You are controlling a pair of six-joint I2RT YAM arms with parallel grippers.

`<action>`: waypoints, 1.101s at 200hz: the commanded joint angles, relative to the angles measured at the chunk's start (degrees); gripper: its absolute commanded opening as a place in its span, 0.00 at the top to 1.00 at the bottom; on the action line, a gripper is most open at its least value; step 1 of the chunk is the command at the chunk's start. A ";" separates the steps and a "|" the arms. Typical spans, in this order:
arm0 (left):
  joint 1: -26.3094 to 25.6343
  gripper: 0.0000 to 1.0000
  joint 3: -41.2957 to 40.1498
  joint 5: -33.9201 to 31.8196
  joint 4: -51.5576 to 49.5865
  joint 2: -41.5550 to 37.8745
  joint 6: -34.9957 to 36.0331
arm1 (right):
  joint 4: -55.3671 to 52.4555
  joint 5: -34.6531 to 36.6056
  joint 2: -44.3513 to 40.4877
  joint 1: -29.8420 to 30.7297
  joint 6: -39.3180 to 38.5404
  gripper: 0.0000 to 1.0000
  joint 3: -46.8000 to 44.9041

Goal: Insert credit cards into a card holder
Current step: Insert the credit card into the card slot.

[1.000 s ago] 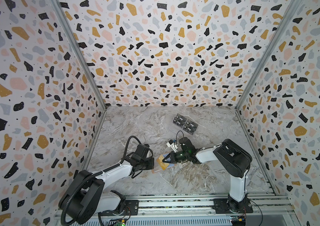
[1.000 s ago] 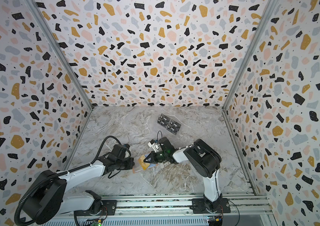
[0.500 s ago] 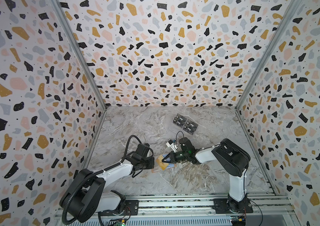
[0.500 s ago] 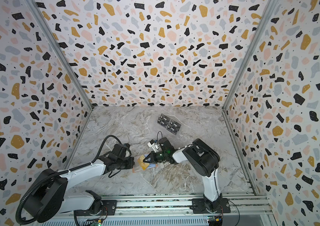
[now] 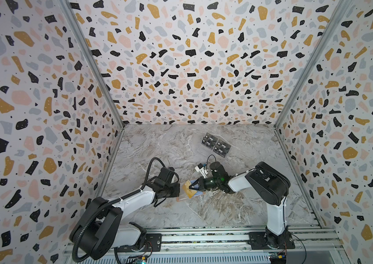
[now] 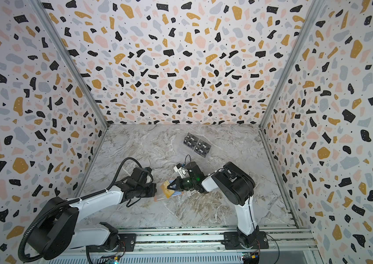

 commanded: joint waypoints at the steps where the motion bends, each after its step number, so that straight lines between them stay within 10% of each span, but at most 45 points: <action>1: -0.19 1.00 0.26 0.00 -2.49 0.28 0.70 | 4.03 -0.34 1.50 -0.25 2.80 1.00 -0.70; 220: -0.31 1.00 -4.75 0.61 0.32 -2.95 -1.82 | 11.94 4.07 2.59 1.49 9.84 1.00 -3.10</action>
